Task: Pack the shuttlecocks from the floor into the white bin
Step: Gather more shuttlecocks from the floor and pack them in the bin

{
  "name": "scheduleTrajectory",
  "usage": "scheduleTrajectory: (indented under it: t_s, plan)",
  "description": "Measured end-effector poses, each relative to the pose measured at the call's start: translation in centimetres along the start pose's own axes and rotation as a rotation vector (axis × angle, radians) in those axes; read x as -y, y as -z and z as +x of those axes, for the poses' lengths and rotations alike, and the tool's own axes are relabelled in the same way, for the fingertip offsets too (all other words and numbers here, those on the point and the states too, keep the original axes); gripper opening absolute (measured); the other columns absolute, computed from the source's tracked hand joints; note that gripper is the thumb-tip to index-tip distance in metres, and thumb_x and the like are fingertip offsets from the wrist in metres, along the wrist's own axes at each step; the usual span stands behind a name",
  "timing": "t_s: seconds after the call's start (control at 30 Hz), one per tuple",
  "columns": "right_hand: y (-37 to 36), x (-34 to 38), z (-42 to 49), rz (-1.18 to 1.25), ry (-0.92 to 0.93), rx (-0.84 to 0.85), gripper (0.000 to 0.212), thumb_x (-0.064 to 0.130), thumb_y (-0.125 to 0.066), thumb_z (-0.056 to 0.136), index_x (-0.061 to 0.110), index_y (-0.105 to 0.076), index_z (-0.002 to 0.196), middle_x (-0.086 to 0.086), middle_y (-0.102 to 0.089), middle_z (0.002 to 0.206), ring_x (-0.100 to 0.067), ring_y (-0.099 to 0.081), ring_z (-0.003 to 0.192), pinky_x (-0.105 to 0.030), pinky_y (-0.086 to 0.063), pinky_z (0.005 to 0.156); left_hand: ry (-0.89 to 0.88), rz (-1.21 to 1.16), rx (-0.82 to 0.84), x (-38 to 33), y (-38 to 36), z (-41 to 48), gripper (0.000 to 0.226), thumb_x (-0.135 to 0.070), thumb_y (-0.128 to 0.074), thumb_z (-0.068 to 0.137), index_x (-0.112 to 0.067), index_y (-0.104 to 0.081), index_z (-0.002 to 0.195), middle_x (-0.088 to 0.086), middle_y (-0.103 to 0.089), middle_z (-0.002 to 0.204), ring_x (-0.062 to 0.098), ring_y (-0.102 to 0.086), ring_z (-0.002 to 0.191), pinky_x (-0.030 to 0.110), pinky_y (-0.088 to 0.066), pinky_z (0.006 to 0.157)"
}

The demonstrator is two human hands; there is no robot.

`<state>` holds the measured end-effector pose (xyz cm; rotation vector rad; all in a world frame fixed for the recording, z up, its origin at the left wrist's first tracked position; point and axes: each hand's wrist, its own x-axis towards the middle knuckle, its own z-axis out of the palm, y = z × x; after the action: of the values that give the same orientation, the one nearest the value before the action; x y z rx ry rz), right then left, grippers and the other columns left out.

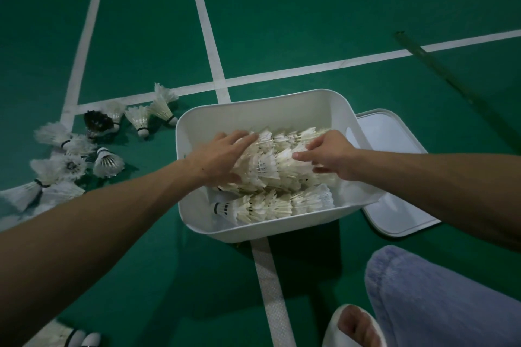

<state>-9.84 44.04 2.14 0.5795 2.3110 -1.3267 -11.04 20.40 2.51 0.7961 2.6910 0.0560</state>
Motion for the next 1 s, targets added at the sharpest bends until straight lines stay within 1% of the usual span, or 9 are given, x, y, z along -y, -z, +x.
scheduleTrajectory:
  t_s: [0.07,0.13,0.33,0.4,0.5,0.67,0.77,0.87,1.0]
  plan:
    - [0.4,0.6,-0.6,-0.098,0.018,-0.031,0.043,0.024,-0.079,0.077,-0.006,-0.062,0.103,-0.023,-0.064,0.109,-0.024,-0.062,0.086,-0.040,-0.057,0.078,-0.002,0.010,-0.012,0.2,0.5,-0.5,0.102,-0.042,-0.074,0.076,-0.024,-0.009,0.152,0.000,-0.016,0.156,0.027,-0.025,0.136,0.043,-0.033,0.109]
    - [0.6,1.6,-1.3,-0.243,0.087,-0.075,0.043,0.029,-0.078,0.078,-0.003,-0.063,0.103,-0.019,-0.067,0.103,-0.024,-0.061,0.082,-0.040,-0.056,0.077,-0.005,0.036,-0.029,0.5,1.1,-1.1,0.096,-0.046,-0.069,0.079,-0.019,-0.012,0.152,0.001,-0.017,0.156,0.027,-0.023,0.137,0.040,-0.028,0.112]
    - [-0.9,7.7,-4.3,-0.635,0.431,-0.093,0.056,0.038,-0.078,0.078,0.007,-0.061,0.120,-0.010,-0.064,0.120,-0.023,-0.060,0.104,-0.034,-0.047,0.092,0.052,0.085,-0.137,3.5,3.4,-4.6,0.084,-0.052,-0.059,0.086,-0.012,-0.021,0.149,0.007,-0.020,0.155,0.030,-0.020,0.139,0.042,-0.024,0.115]
    - [-2.8,10.7,-5.7,-0.781,0.574,-0.060,0.058,0.042,-0.075,0.080,0.010,-0.059,0.125,-0.007,-0.063,0.124,-0.023,-0.059,0.110,-0.033,-0.046,0.094,0.087,0.088,-0.153,5.1,4.4,-6.5,0.082,-0.053,-0.057,0.086,-0.010,-0.023,0.148,0.009,-0.021,0.154,0.032,-0.022,0.137,0.041,-0.023,0.115]
    - [-6.9,14.8,-8.2,-0.844,0.756,-0.002,0.056,0.042,-0.075,0.079,0.013,-0.059,0.125,-0.007,-0.063,0.123,-0.023,-0.058,0.110,-0.035,-0.048,0.096,0.162,0.049,-0.169,7.6,5.6,-10.3,0.081,-0.053,-0.058,0.086,-0.011,-0.026,0.147,0.008,-0.021,0.154,0.033,-0.021,0.137,0.041,-0.022,0.115]
    - [-16.2,18.6,-12.0,-0.969,0.979,0.118,0.055,0.043,-0.076,0.077,0.013,-0.061,0.120,-0.007,-0.066,0.119,-0.026,-0.060,0.108,-0.036,-0.049,0.092,0.326,0.060,-0.074,12.0,4.9,-17.6,0.084,-0.056,-0.060,0.083,-0.016,-0.023,0.148,0.008,-0.015,0.155,0.035,-0.020,0.138,0.047,-0.024,0.114]
    - [-22.0,18.4,-13.1,-1.004,1.020,0.177,0.062,0.045,-0.077,0.076,0.012,-0.057,0.124,-0.011,-0.063,0.120,-0.029,-0.057,0.111,-0.035,-0.047,0.092,0.390,0.072,-0.013,13.7,2.4,-21.9,0.084,-0.058,-0.060,0.082,-0.016,-0.026,0.147,0.010,-0.015,0.155,0.037,-0.020,0.137,0.045,-0.024,0.114]
    - [-26.9,16.5,-13.9,-1.003,0.979,0.244,0.070,0.049,-0.078,0.073,0.013,-0.052,0.127,-0.012,-0.058,0.122,-0.029,-0.053,0.113,-0.035,-0.046,0.093,0.465,0.039,0.052,15.5,-2.1,-26.3,0.086,-0.061,-0.062,0.078,-0.019,-0.028,0.145,0.011,-0.014,0.155,0.037,-0.019,0.138,0.045,-0.025,0.114]
    - [-32.3,12.3,-14.7,-1.019,0.943,0.339,0.078,0.053,-0.079,0.070,0.014,-0.048,0.130,-0.012,-0.052,0.129,-0.031,-0.049,0.119,-0.040,-0.044,0.100,0.572,-0.031,0.229,17.1,-8.8,-31.4,0.098,-0.067,-0.062,0.074,-0.025,-0.017,0.150,0.009,-0.001,0.158,0.040,-0.007,0.142,0.051,-0.019,0.115]
